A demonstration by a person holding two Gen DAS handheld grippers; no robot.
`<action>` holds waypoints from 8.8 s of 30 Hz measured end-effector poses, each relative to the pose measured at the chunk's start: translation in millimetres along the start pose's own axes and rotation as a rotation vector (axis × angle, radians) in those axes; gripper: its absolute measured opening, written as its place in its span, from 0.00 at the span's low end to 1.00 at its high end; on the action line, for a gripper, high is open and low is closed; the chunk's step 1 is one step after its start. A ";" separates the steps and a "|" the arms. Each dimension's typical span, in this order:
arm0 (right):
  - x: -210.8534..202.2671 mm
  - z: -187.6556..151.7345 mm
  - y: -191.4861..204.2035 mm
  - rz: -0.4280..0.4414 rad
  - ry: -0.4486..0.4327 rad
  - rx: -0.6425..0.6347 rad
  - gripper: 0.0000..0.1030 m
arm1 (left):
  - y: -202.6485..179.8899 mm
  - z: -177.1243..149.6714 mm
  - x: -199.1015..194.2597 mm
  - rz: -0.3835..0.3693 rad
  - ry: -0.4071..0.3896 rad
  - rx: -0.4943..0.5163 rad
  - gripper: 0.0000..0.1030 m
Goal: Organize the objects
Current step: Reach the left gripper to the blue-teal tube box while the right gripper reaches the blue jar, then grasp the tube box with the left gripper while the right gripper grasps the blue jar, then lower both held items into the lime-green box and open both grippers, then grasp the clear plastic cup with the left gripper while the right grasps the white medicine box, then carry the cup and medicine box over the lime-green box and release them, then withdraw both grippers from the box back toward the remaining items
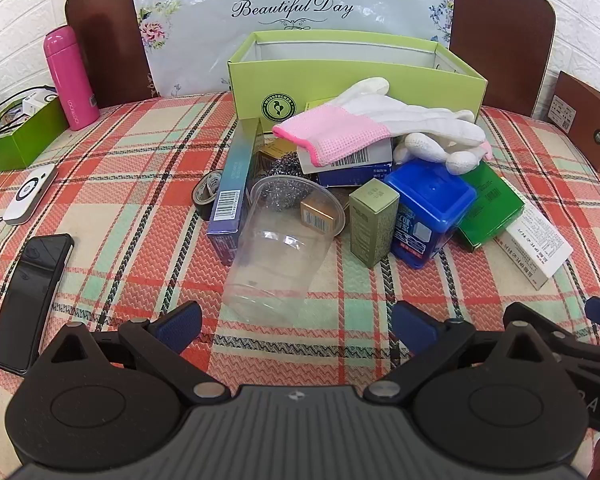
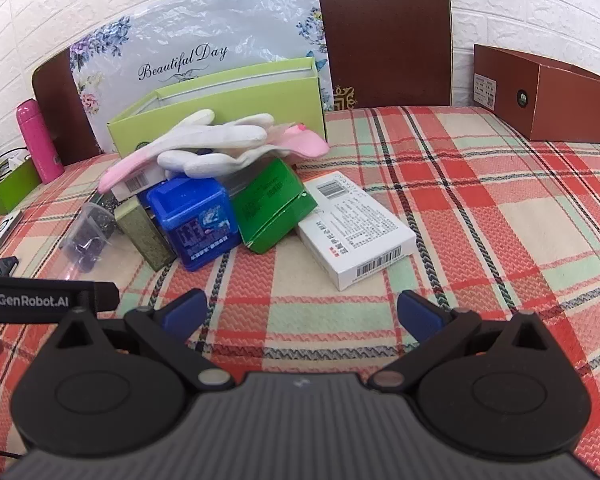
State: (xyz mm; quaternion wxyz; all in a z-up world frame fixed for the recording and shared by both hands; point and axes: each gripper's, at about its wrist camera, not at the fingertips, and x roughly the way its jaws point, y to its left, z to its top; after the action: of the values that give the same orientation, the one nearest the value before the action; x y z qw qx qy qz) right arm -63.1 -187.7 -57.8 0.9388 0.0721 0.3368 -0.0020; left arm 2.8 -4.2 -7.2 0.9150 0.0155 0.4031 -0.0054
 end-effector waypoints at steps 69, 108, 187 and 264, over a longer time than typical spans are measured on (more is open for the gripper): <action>-2.3 44.6 31.8 0.268 -0.209 -0.253 0.54 | 83.1 88.1 -11.2 -0.338 -0.206 -0.112 0.21; 162.0 186.6 66.2 0.099 -0.233 -0.207 0.94 | 65.1 224.4 91.3 -0.298 -0.221 -0.142 0.76; 10.6 -13.7 -21.2 0.035 0.024 -0.169 0.65 | 37.8 4.4 28.2 -0.359 0.019 -0.077 0.56; -11.7 161.9 24.7 0.220 -0.560 -0.132 1.00 | 72.7 57.1 -72.6 0.169 -0.850 -0.315 0.97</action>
State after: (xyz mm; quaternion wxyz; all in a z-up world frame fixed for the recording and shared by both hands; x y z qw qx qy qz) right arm 31.5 -185.9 76.4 0.9924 0.0438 0.0545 0.1018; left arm -2.4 66.4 86.6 0.9876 -0.0945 -0.0147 0.1247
